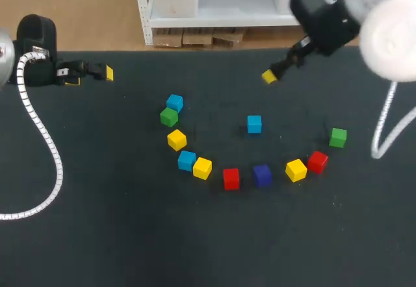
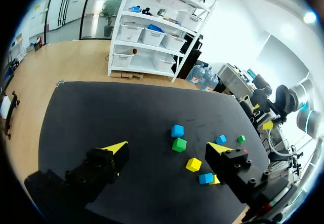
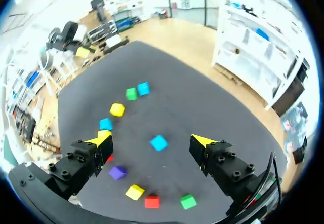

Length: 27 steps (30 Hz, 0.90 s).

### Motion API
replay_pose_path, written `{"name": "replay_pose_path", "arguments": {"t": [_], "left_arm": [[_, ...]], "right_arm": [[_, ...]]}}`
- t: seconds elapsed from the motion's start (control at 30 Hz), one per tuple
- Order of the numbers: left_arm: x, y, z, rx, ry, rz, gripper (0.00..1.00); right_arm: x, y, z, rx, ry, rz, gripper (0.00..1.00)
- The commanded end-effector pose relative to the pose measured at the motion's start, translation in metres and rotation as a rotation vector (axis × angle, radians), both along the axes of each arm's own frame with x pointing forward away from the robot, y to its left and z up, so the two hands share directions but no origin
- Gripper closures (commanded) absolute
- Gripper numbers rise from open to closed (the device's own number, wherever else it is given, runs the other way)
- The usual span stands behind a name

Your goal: Place the blue cubes, place green cubes on the blue cubes, place the yellow cubes on the green cubes, then place the red cubes on the yellow cubes, and place purple cube on the red cubes.

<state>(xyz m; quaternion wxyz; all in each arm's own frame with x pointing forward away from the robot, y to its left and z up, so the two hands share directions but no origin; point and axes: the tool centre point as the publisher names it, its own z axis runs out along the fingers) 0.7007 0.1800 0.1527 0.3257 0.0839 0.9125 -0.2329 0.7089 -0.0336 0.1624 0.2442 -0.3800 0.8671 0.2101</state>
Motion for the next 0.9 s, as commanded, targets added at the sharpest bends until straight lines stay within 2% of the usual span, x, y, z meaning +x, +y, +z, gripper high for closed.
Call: {"name": "replay_pose_path", "arguments": {"t": [0.03, 0.47, 0.7, 0.9], "left_arm": [[0.000, 0.003, -0.002, -0.012, -0.007, -0.009, 0.00], [0.000, 0.003, -0.002, -0.012, -0.007, -0.009, 0.00], [0.000, 0.003, -0.002, -0.012, -0.007, -0.009, 0.00], [0.000, 0.003, -0.002, -0.012, -0.007, -0.009, 0.00]], "right_arm": [[-0.005, -0.031, -0.001, 0.077, -0.088, -0.097, 0.00], [0.012, -0.098, -0.003, 0.139, -0.161, -0.345, 0.00], [0.015, -0.114, -0.003, 0.152, -0.172, -0.391, 0.00], [0.015, -0.118, -0.003, 0.158, -0.168, -0.407, 0.00]]}}
